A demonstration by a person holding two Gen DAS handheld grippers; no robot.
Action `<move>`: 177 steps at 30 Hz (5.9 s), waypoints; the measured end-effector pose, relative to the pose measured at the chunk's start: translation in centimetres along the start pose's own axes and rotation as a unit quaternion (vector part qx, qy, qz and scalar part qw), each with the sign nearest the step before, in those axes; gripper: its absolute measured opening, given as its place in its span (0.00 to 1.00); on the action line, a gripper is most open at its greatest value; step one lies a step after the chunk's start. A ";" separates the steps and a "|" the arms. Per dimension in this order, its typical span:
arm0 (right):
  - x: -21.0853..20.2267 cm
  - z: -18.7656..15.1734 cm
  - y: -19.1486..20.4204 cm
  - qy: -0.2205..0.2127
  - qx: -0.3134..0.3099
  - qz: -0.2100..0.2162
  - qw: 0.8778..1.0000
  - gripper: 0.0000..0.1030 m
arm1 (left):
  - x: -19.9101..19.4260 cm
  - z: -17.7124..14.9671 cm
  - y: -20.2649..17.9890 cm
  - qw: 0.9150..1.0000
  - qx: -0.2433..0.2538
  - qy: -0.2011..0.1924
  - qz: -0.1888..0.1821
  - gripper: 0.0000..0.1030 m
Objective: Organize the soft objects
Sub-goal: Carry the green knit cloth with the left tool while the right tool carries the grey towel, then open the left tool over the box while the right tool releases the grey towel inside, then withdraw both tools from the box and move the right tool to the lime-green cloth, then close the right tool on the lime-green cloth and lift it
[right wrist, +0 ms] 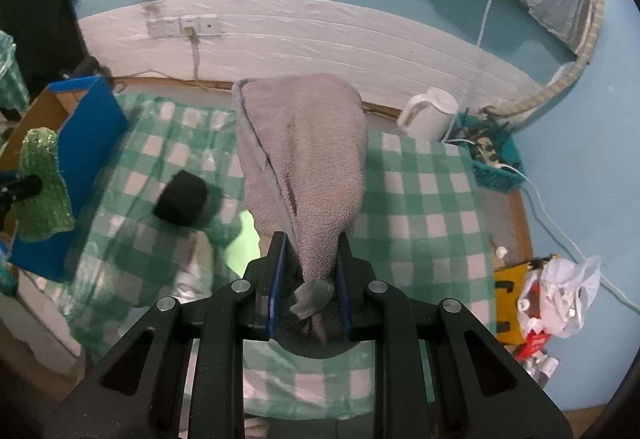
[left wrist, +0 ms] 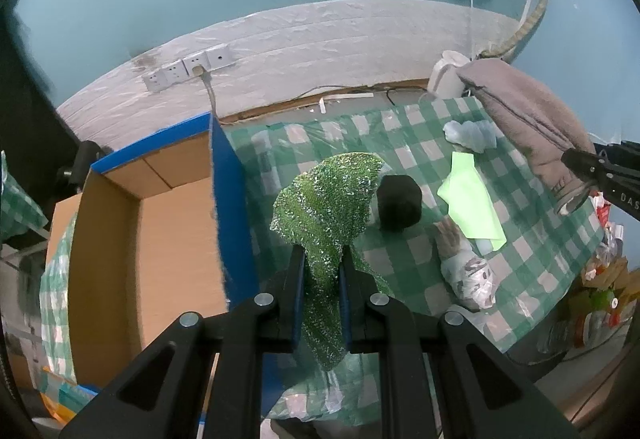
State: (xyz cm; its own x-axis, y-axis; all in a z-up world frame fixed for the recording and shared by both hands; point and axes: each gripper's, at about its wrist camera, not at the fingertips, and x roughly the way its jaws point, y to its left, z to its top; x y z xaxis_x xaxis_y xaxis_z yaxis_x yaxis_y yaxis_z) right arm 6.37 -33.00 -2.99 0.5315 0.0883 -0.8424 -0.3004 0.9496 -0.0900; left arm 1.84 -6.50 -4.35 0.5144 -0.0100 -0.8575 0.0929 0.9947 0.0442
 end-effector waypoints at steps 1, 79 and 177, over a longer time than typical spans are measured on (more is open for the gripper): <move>-0.1 0.1 0.2 -0.001 -0.001 0.003 1.000 0.20 | -0.2 0.0 0.3 1.000 -0.003 -0.002 0.000 0.14; 2.0 10.2 32.3 0.018 -0.149 0.199 0.968 0.59 | -1.0 -6.0 20.9 0.981 -0.180 0.003 0.066 0.55; 15.9 -0.3 -1.6 0.123 0.093 0.096 0.983 0.08 | 8.6 -0.9 -4.1 0.993 0.051 0.105 -0.012 0.60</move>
State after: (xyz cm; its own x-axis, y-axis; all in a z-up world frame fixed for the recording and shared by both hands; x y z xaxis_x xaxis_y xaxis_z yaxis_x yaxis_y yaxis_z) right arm 15.08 -33.21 -16.39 0.2652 0.2184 -0.9392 -0.2155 0.9628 0.1630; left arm 5.09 -10.52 -12.33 0.3220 -0.0005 -0.9467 0.1934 0.9789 0.0653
